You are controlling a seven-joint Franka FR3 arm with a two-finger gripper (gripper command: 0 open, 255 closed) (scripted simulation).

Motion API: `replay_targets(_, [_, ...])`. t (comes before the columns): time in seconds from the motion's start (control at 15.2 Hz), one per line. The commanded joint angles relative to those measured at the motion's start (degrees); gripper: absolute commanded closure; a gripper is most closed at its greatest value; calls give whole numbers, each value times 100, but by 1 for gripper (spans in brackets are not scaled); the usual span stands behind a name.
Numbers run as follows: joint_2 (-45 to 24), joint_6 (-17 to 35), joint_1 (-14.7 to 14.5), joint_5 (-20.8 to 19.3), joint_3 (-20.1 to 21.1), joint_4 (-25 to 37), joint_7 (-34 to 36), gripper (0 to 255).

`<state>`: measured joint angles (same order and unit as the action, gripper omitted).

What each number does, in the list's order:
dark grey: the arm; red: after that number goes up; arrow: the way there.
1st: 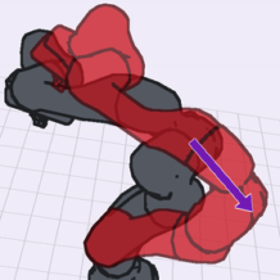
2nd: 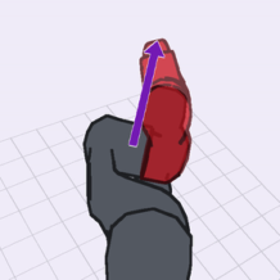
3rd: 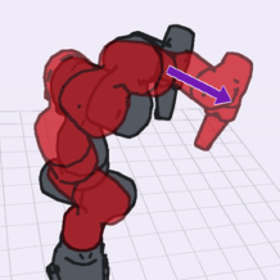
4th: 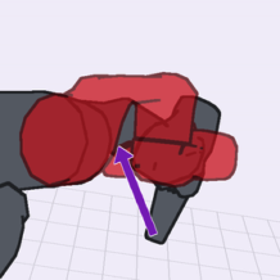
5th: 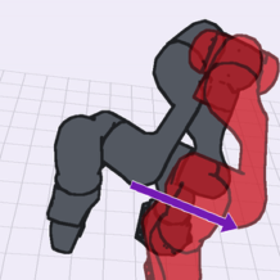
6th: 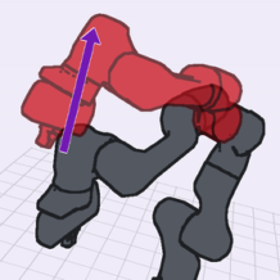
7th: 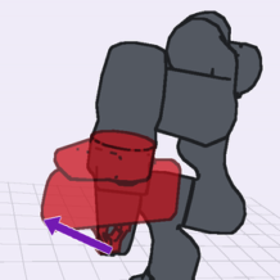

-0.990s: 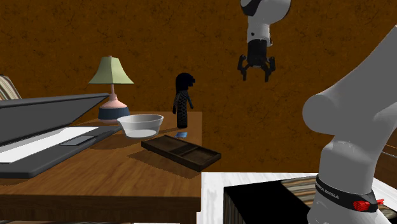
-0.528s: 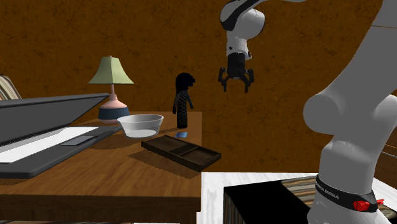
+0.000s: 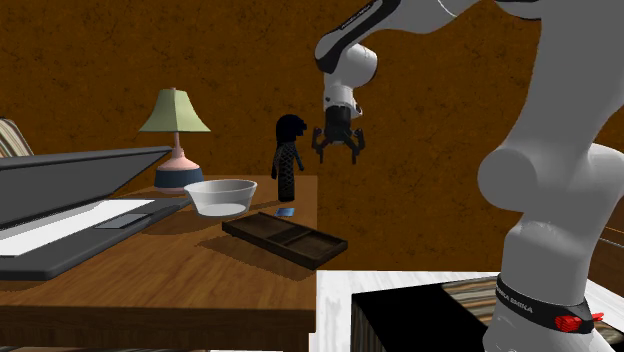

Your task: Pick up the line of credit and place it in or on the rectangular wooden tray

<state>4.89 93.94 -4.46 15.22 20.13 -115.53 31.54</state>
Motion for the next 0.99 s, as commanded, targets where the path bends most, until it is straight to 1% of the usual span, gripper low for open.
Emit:
replay_targets(0.0, [-487, 64, -93, 0, 128, 299, 244, 0])
replay_targets(0.4, [-1949, 130, -431, -102, 338, 1326, 853, 0])
replay_targets(0.79, [-3472, -18, -900, -223, 403, 2657, 1387, 0])
replay_targets(0.92, [-3441, 139, -912, -203, 409, 2473, 1368, 0])
